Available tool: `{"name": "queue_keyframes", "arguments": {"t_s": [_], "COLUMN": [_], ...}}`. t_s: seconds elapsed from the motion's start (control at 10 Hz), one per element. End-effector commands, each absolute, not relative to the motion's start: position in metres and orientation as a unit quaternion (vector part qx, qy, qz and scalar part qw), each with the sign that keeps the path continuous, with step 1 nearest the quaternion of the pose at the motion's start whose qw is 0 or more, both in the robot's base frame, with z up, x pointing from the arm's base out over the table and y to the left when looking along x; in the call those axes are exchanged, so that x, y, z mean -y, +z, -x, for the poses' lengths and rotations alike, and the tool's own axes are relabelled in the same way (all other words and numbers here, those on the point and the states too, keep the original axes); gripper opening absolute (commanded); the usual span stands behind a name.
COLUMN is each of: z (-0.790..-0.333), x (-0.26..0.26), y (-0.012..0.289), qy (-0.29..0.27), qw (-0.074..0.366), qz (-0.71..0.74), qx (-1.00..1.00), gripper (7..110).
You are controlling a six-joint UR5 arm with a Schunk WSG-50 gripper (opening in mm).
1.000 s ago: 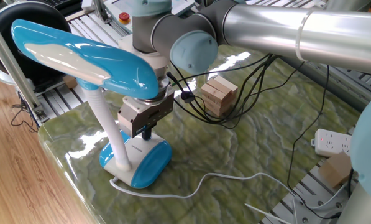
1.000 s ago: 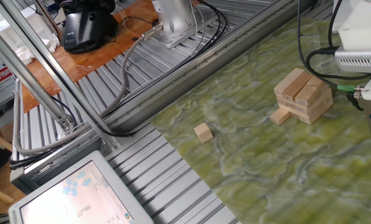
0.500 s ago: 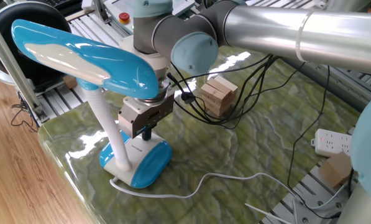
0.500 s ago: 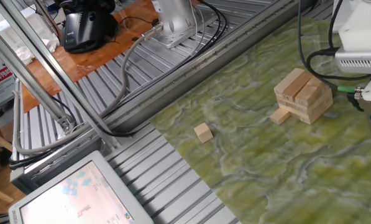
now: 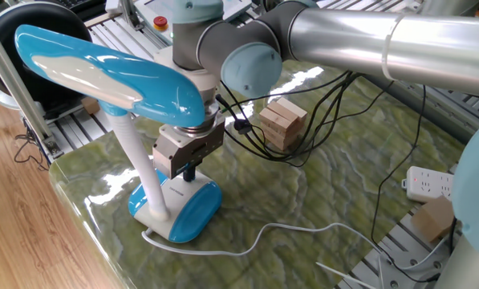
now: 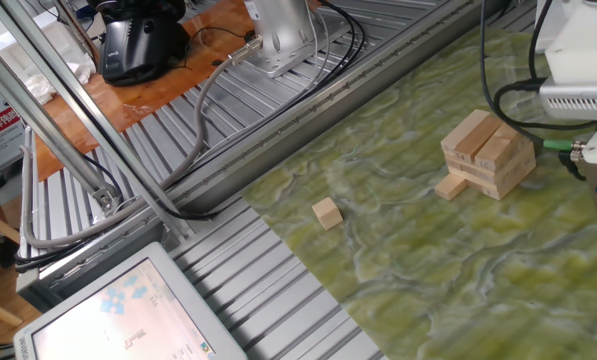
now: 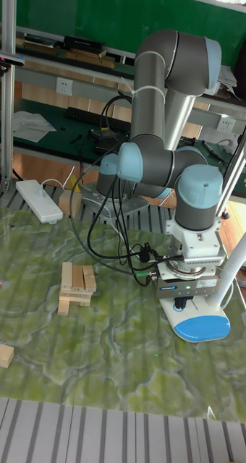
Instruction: Turn on the desk lamp by pressing the button
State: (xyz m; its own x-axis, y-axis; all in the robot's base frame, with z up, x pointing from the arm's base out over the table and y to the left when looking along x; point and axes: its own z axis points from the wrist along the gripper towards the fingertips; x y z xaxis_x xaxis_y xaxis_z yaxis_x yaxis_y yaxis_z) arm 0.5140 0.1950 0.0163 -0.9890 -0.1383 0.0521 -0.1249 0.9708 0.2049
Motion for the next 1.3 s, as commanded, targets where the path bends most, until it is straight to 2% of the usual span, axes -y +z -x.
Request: {"name": "queue_keyframes", "arguments": {"t_s": [0.0,0.3,0.6,0.9,1.0,1.2], "z": [-0.514,-0.516,-0.512,-0.516,-0.511,-0.5], "x": [-0.196,-0.195,-0.183,-0.196,-0.194,-0.174], "y": [0.017,0.015,0.025,0.013,0.021,0.059], "qy": [-0.107,-0.108,-0.115,-0.111,-0.111,-0.118], "qw": [0.034,0.034,0.045,0.033,0.038,0.064], "qz": [-0.064,-0.067,-0.08,-0.068,-0.07,-0.089], "qx": [0.992,0.991,0.989,0.991,0.991,0.987], "gripper": [7,7,7,7,7,7]}}
